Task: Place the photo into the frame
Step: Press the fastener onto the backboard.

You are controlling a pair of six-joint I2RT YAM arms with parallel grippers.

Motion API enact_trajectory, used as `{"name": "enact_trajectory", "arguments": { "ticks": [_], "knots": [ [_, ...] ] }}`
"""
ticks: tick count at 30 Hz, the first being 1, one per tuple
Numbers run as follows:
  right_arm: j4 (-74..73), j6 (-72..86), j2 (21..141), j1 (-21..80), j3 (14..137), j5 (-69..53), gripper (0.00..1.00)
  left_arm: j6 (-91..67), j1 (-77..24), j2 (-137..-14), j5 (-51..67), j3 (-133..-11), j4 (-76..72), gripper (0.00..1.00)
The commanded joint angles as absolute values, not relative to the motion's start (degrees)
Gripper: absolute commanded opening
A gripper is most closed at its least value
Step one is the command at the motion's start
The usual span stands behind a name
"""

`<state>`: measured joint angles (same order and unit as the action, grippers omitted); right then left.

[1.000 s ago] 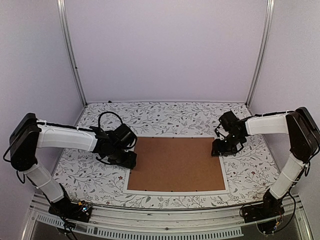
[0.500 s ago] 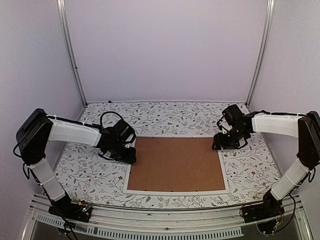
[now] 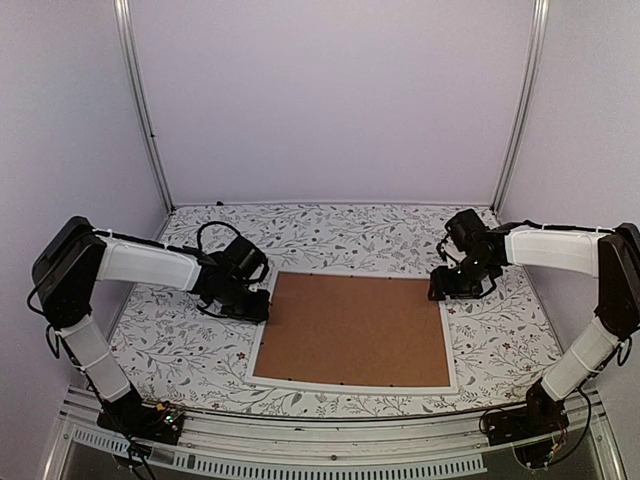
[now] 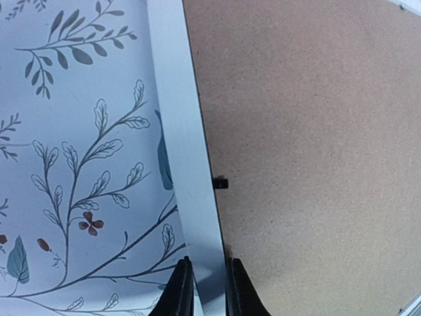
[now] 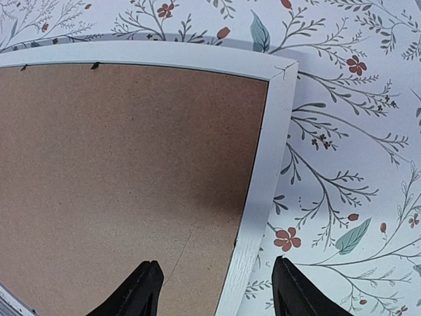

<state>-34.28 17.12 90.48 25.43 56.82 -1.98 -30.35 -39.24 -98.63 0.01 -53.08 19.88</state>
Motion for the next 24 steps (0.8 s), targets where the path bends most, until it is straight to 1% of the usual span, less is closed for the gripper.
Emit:
{"name": "enact_trajectory", "arguments": {
  "ticks": [1, 5, 11, 24],
  "knots": [
    [-35.85, 17.78, 91.11, 24.70, 57.01, -0.32, 0.61, -29.65, -38.98, -99.39, 0.43, -51.52, 19.84, 0.08],
    [-37.17, 17.97, 91.91, 23.30, 57.38, 2.05, 0.61, -30.75, -38.95, -98.10, 0.17, -49.89, 19.65, 0.05],
    [-40.00, 18.10, 93.99, 23.01, 58.26, 6.67, 0.59, -32.04, -39.03, -96.56, 0.18, -48.52, 18.99, 0.04],
    [-39.62, 18.20, 98.68, 22.94, 59.54, 7.94, 0.58, -32.06, -39.16, -96.28, 0.17, -48.18, 19.07, 0.04]
  ]
}}
